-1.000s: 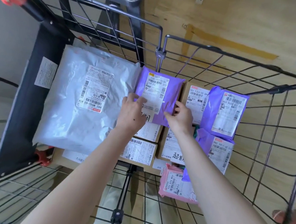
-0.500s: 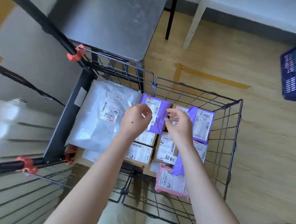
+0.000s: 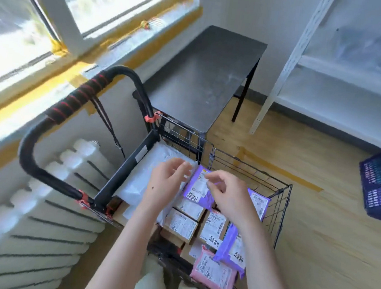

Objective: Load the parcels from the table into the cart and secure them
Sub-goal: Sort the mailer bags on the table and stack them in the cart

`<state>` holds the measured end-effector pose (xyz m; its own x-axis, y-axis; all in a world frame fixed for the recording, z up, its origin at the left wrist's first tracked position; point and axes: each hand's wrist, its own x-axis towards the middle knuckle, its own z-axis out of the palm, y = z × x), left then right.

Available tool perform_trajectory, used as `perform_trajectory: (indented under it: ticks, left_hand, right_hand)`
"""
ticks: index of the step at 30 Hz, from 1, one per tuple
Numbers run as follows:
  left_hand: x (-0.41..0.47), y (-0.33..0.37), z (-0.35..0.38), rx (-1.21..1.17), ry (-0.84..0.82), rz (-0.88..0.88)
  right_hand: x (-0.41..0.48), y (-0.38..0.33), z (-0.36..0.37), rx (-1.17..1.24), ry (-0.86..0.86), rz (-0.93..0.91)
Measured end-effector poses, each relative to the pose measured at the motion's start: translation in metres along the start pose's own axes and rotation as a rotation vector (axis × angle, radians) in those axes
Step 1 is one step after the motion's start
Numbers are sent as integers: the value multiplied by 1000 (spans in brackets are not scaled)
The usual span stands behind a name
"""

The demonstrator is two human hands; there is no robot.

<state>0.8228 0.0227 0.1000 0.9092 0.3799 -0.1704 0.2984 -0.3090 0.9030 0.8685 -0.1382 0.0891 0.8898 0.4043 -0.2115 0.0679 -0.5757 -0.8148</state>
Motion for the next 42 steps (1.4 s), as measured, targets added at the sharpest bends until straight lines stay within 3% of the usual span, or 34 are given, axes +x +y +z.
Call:
perform_trajectory:
  ticks: [8,19,31,42]
  left_hand:
    - [-62,23,-64,72,252,106]
    - [-198,-11,-148,182,564,78]
    - [-427,-83,-199,140,849,-145]
    - [-580,-123,-217,-26,1239,-343]
  right_hand:
    - [-24,-75,4,-108,-106,-264]
    - [-111,-151,70,-131,-343,-453]
    - [-268,-187,189,-76,-737,-635]
    - [-380,-217,289,-188,-1104,-771]
